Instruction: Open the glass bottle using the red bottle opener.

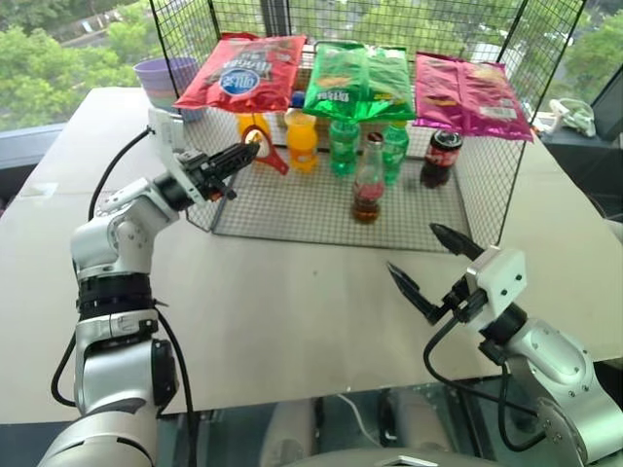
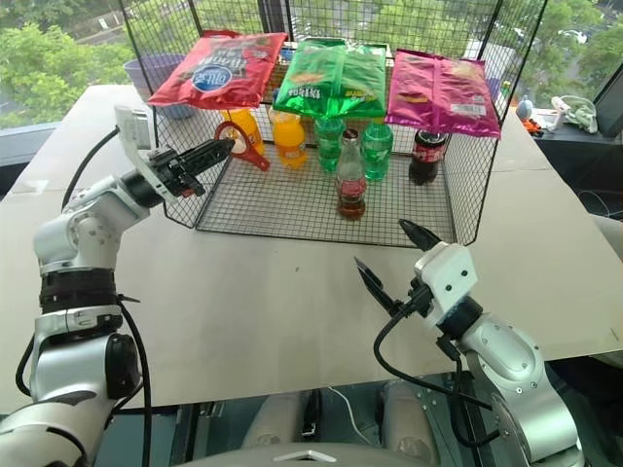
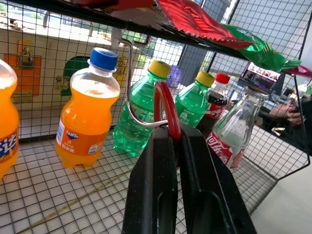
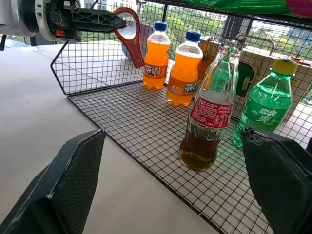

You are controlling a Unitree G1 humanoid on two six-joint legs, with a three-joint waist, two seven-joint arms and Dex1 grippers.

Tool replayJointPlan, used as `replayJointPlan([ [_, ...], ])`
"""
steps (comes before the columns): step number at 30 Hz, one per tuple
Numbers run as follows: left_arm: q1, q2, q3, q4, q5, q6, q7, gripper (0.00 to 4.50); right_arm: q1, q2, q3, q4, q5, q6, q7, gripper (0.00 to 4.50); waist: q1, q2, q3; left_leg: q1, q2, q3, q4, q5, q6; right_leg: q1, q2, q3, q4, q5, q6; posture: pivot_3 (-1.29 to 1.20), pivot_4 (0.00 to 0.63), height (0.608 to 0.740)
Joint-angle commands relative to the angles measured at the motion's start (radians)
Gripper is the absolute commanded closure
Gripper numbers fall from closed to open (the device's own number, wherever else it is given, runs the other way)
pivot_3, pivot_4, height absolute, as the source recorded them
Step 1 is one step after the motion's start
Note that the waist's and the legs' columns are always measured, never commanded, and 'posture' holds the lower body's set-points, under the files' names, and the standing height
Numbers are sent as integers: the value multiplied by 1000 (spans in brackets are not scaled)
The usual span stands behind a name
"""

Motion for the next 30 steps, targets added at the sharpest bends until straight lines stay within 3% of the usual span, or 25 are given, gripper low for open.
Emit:
replayJointPlan([
  [1,-11,21,37,-67,-47,24,5,4432,-4,-2,-5,-49,4,-5,0,0,0,0,0,0,0,0,0,0,0,0,0,0,0,0,0,0,150,740],
  [14,99,34,58,-180,-124,134,27,4432,-13,-4,-13,-48,37,17,11,0,-3,0,0,1,0,1,0,0,0,0,0,1,1,0,0,0,150,740],
  [22,284,86,130,-307,-357,328,-103,4432,-29,6,-70,-89,323,168,22,0,-11,0,0,2,2,-2,0,0,0,-1,0,1,1,0,0,0,150,740],
  [30,317,88,55,-465,-527,454,-169,4432,-95,-57,-100,-52,678,305,99,0,-9,0,1,2,4,-3,0,0,0,-1,-2,2,1,0,0,0,150,740],
])
